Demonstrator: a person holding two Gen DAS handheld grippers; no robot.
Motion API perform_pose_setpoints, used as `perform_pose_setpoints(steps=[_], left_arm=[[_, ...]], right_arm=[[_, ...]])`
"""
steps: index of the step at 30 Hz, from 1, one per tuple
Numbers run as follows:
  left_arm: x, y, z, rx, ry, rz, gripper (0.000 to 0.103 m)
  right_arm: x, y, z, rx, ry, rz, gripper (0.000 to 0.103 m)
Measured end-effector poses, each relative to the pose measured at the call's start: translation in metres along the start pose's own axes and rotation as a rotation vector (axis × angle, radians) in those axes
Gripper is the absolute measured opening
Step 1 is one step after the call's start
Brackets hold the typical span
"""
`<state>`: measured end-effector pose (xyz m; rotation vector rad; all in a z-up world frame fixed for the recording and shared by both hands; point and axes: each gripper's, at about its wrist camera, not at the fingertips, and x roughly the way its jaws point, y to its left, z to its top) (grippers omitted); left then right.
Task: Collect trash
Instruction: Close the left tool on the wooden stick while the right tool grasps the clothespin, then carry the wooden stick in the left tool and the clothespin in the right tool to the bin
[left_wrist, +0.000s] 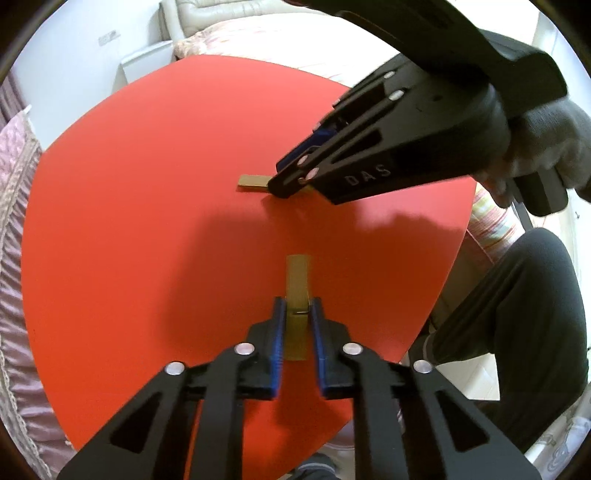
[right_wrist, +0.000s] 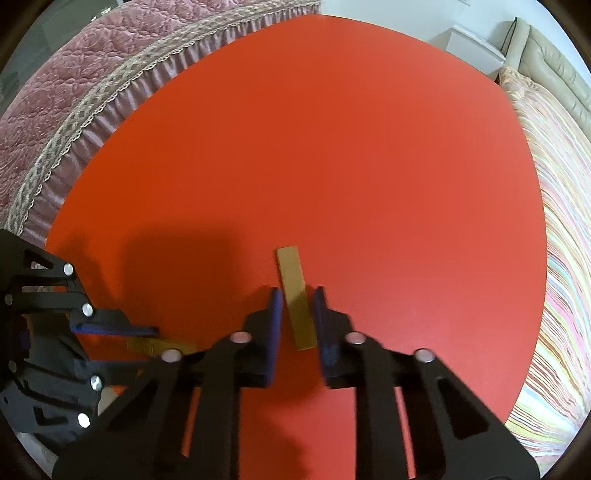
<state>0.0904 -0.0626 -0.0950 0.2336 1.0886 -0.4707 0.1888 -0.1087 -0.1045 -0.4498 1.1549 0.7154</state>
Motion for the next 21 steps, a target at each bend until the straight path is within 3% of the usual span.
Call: perform_pose_setpoints(steps=[11,21], left_arm=[[-0.016,0.009,-0.005,-0.089,-0.031,0.027,0.013],[-0.068,0.010,-0.019,-0.198,-0.102,0.114,0.013]], right_arm=[[-0.014,-0.009,-0.010,0.076,-0.048,0.003,0.011],[-0.077,0.007,-0.051,0.115,-0.180,-0.017,0.011]])
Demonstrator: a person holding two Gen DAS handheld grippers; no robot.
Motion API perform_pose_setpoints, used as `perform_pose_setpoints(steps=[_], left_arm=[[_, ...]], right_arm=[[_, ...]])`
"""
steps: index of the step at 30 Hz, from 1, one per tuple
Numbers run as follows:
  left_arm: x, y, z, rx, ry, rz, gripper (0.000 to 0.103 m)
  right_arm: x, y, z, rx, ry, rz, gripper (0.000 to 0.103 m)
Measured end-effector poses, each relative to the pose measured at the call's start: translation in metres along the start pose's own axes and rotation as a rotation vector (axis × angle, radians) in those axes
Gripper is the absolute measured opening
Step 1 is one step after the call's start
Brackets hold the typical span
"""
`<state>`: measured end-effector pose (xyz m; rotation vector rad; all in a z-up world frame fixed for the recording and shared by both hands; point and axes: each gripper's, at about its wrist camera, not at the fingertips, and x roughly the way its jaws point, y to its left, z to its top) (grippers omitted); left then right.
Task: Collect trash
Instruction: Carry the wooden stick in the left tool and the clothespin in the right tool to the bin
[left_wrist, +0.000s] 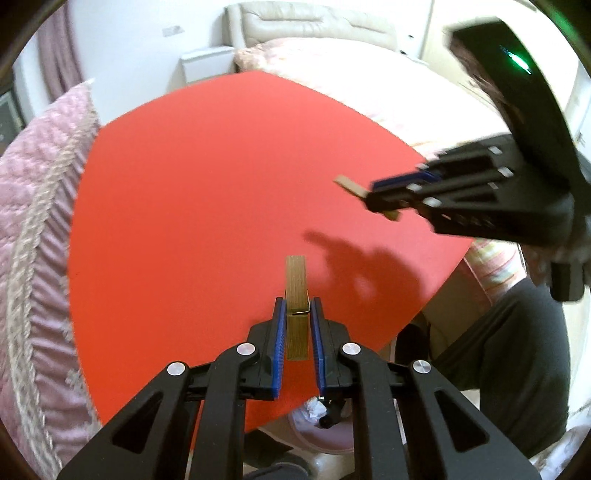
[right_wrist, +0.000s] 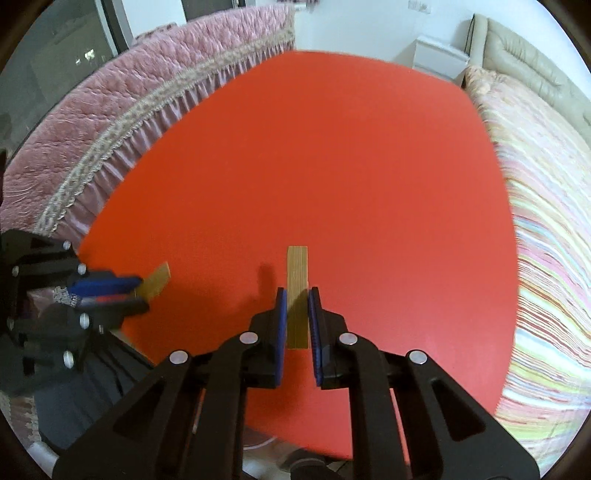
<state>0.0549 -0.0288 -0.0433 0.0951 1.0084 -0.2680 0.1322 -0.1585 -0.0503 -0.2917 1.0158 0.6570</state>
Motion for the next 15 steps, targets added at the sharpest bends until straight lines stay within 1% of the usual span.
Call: perform_pose_setpoints(steps=[1,4,10,15], left_arm=[[-0.010,0.002,-0.003,-0.028,-0.011,0.003,0.013],[-0.029,0.003,-0.010,-0.067,-0.035,0.023,0.013],[-0.059,-0.003,-0.025,-0.097,-0.067,0.068,0.013],[-0.076,-0.012,-0.043,-0.122,-0.095,0.076,0.013]], right_arm=[[-0.009,0.002,-0.005,0.003,-0.017,0.003,0.011],[-0.031,0.010,-0.016,0.009,-0.054,0.021,0.011],[-0.073,0.030,-0.042,-0.005,-0.109,0.055,0.011],[-0.104,0.046,-0.066,-0.014,-0.135,0.093,0.011]])
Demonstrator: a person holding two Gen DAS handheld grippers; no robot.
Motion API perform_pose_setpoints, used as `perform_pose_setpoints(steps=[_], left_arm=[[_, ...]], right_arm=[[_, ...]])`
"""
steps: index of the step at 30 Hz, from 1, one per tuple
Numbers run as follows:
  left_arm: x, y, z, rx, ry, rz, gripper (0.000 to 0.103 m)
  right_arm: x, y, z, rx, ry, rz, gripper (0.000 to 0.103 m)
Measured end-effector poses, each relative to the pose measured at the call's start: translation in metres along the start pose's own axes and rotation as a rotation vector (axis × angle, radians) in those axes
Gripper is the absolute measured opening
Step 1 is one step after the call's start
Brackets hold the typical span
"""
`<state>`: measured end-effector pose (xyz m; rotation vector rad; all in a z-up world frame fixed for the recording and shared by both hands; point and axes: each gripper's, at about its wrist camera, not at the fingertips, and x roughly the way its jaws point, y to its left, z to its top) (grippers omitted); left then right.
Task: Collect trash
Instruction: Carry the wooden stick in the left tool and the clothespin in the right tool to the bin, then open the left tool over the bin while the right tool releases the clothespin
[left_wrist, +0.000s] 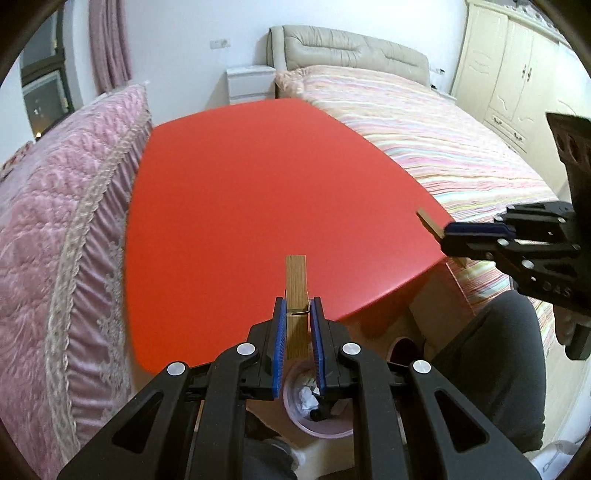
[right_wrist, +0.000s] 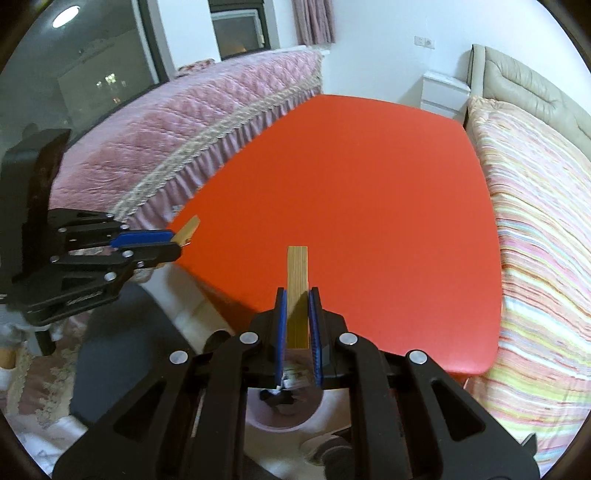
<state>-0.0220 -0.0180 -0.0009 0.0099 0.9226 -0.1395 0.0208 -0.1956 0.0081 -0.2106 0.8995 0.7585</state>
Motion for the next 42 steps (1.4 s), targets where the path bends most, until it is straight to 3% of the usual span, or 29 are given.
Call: perform_pose_setpoints(steps=[5,13,30,31,32,33,34,35,38,42], left_arm=[[-0.010,-0.004,-0.024,-0.026,0.001,-0.032,0.013],[-0.006,-0.017,-0.055,-0.032,0.030,-0.060,0.013],[-0.006,-0.024,-0.066,-0.022,0.042,-0.101,0.014],[-0.006,-0.025,-0.066,-0.018,0.042,-0.100,0.017],[-0.005,-0.024,-0.066,-0.021,0.041,-0.100,0.028],[-0.005,-0.024,-0.065,-0.027,0.041,-0.103,0.055],[-0.005,-0.022,-0.066,-0.035,0.032,-0.096,0.070],[-0.007,-0.021,-0.066,-0.038,0.015,-0.079,0.086],[-0.007,-0.017,-0.064,-0.049,0.014,-0.052,0.093],[-0.004,-0.012,-0.065,-0.067,0.031,-0.039,0.095]], right_arm=[[-0.014,0.017,-0.027,-0.006,0.010,0.025,0.011],[-0.002,0.031,-0.061,0.000,0.057,0.031,0.011],[0.000,0.034,-0.068,0.007,0.053,0.068,0.012],[0.001,0.033,-0.068,0.008,0.058,0.067,0.016],[0.002,0.033,-0.068,0.009,0.060,0.060,0.025],[0.001,0.032,-0.068,0.013,0.057,0.052,0.054],[0.001,0.030,-0.068,0.022,0.049,0.047,0.072],[0.001,0.029,-0.068,0.031,0.044,0.045,0.074],[0.001,0.023,-0.067,0.057,0.035,0.022,0.095],[0.001,0.019,-0.066,0.077,0.031,0.015,0.100]])
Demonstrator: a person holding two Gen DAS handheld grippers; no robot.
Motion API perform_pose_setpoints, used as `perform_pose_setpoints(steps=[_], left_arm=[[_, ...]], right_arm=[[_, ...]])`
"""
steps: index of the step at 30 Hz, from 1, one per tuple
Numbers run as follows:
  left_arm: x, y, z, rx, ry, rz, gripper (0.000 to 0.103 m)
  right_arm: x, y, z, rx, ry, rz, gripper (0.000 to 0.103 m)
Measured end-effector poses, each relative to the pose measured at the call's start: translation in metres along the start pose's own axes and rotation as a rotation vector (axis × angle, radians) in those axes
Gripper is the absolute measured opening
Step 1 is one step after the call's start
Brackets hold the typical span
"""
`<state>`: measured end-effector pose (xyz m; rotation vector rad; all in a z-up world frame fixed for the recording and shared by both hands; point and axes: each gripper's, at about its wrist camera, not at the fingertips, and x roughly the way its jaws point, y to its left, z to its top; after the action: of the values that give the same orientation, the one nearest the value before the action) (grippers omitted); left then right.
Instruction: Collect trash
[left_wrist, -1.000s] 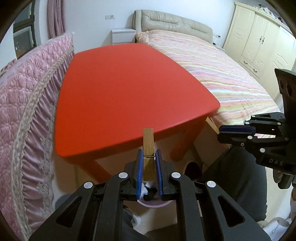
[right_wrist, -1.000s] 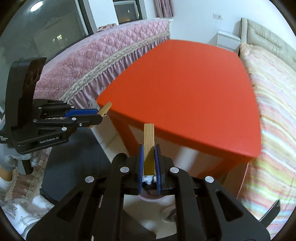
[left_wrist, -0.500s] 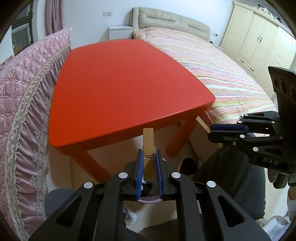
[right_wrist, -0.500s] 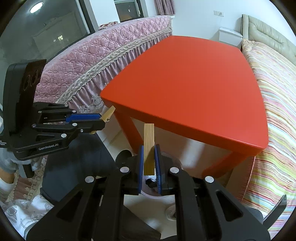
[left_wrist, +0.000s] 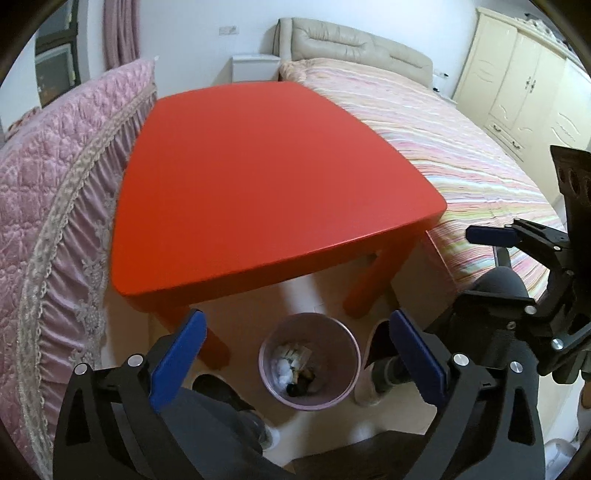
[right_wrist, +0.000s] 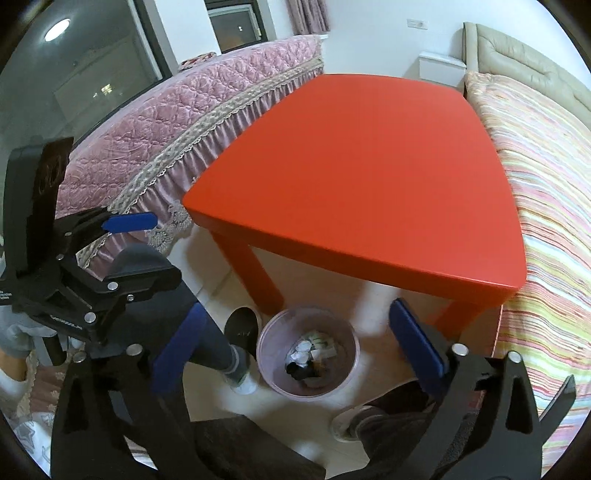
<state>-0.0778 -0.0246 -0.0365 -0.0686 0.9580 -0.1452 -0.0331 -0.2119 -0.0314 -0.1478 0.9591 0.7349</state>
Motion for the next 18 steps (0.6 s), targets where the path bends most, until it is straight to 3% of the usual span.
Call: perform_pose_setpoints(steps=[9,18], left_arm=[[-0.008,0.012,0.009,-0.026,-0.025,0.030,0.096],[-0.021,0.022,0.057,-0.025,-0.113,0.073,0.096]], right_arm=[[-0.011,-0.009,0.019,0.044,-0.041,-0.053,0.100],[-0.024,-0.026,0.074,0.070,-0.132,-0.136,0.100]])
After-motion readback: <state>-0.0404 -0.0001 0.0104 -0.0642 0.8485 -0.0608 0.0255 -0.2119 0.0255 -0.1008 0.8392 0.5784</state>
